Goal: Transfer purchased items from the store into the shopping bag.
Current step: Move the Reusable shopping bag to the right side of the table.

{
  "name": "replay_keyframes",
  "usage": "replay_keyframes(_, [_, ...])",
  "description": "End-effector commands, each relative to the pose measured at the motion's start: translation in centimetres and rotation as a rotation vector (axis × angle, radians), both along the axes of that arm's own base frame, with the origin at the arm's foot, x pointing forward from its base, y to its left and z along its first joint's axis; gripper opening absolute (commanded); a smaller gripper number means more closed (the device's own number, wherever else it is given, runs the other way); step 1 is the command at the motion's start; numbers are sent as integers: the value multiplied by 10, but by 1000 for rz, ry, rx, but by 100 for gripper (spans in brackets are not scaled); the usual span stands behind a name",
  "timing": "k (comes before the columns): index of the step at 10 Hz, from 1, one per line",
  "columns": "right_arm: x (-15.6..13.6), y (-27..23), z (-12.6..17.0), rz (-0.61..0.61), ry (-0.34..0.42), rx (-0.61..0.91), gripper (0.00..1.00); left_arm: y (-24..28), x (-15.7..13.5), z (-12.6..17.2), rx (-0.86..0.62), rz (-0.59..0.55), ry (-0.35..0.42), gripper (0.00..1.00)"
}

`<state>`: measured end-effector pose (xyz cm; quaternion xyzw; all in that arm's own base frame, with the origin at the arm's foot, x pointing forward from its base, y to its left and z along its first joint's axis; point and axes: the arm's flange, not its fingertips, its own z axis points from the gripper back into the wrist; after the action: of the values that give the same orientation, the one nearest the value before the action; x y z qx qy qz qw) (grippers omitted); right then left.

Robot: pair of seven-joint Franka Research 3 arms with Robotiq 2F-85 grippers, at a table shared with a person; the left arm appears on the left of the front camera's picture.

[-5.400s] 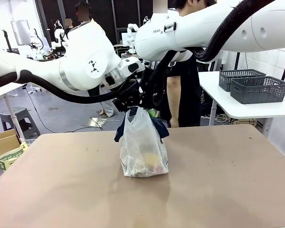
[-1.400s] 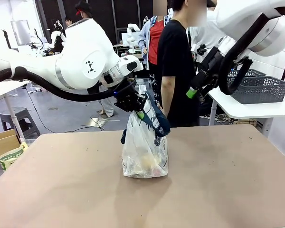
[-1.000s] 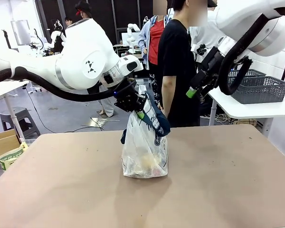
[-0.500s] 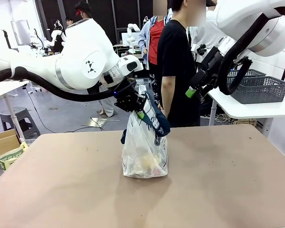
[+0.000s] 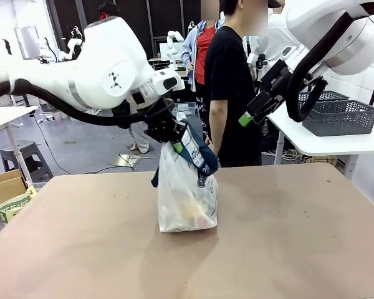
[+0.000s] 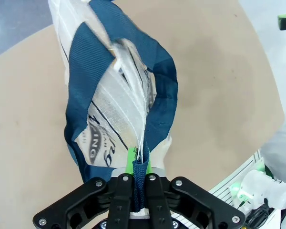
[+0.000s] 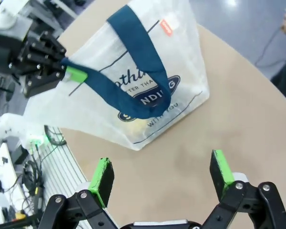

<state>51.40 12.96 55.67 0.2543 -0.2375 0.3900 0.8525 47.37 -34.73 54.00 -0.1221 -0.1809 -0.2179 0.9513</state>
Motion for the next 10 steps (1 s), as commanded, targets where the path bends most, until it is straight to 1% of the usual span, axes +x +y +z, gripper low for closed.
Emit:
replay_keyframes(1, [8,-2,-9,91,-12,99,100,9,6,42,133,33,-22,0])
replay_keyframes(2, [9,-1,-12,132,-19,109,100,13,8,59,184,35,-58,0])
replay_keyframes(3, [12,-1,-14,151,-29,126,100,21,14,72,226,29,-49,0])
replay_keyframes(4, [14,2,-17,182,-47,139,100,36,21,82,276,0,-24,0])
replay_keyframes(5, [18,4,-20,204,-65,145,100,54,28,86,317,-9,-49,0])
replay_keyframes(6, [20,7,-24,223,-75,140,100,74,33,87,324,-13,-65,0])
replay_keyframes(7, [21,11,-27,230,-81,127,100,94,32,89,306,-27,-73,0])
replay_keyframes(8, [24,13,-27,227,-95,110,100,114,28,89,297,-9,-81,0])
replay_keyframes(9, [29,12,-25,212,-116,73,100,135,23,88,287,2,-147,0])
replay_keyframes(10, [34,10,-23,208,-122,64,100,148,17,88,281,0,-173,0])
